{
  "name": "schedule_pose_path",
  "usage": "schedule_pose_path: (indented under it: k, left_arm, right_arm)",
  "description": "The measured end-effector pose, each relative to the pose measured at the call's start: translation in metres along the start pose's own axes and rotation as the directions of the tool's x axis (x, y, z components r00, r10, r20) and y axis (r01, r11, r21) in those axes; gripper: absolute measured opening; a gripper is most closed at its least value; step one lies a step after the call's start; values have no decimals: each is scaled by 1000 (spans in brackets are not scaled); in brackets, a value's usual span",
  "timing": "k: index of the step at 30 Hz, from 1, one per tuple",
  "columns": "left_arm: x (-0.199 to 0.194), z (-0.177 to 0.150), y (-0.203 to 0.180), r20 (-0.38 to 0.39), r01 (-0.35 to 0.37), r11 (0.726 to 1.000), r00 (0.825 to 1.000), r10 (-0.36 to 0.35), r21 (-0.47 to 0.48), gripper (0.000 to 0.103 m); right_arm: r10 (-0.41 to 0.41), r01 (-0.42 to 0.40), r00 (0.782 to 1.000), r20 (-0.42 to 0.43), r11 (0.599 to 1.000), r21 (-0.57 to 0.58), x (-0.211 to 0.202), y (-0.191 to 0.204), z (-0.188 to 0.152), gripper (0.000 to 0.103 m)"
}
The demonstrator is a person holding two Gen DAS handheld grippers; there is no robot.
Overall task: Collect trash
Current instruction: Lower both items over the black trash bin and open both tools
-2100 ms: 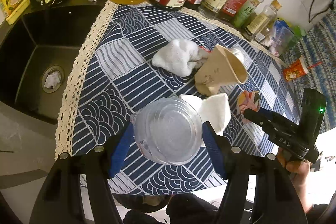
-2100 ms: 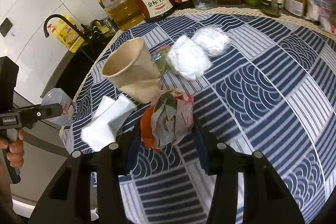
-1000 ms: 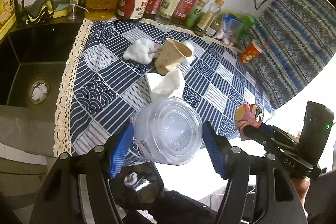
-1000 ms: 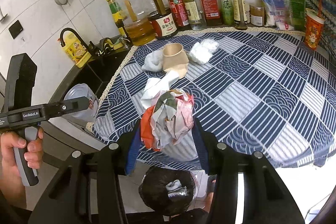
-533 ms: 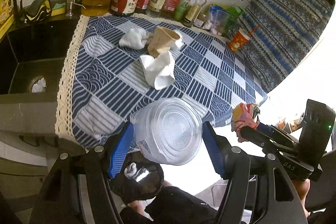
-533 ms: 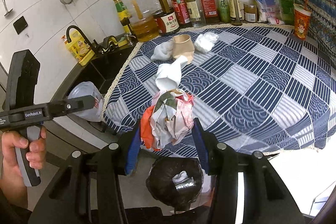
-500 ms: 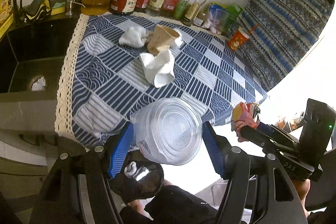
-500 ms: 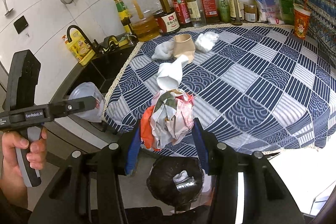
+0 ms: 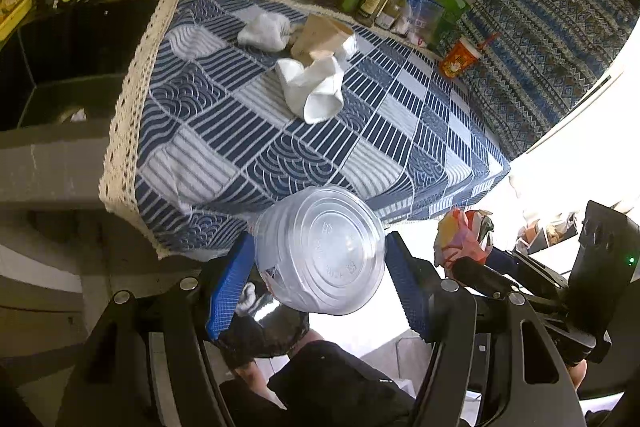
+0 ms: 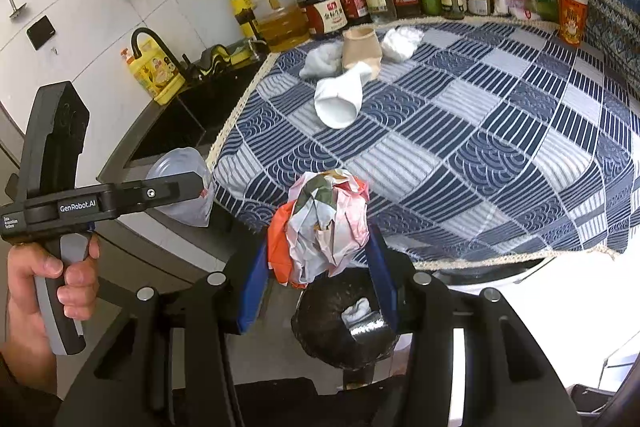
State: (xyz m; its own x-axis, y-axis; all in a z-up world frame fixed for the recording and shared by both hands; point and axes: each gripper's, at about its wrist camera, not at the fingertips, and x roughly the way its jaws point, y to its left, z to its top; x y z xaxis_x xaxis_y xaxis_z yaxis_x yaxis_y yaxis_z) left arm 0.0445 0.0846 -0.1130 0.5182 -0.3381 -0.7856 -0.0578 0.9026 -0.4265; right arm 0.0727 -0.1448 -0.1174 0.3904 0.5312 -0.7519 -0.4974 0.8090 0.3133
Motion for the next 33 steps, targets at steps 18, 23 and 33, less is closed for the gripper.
schedule_pose_path:
  k: [18, 23, 33]
  left_arm:
    - [50, -33, 35, -141, -42, 993, 990, 26, -113, 65]
    - [72, -47, 51, -200, -63, 984, 979, 29, -166, 65]
    - [115, -77, 88, -299, -99, 951, 954, 7, -293, 65]
  right_arm:
    - [28, -27, 982, -185, 1000, 10, 61, -5, -35, 48]
    - [44, -38, 963, -267, 999, 29, 89, -14, -49, 48]
    - [68, -45, 909, -412, 997, 66, 141, -32, -73, 48]
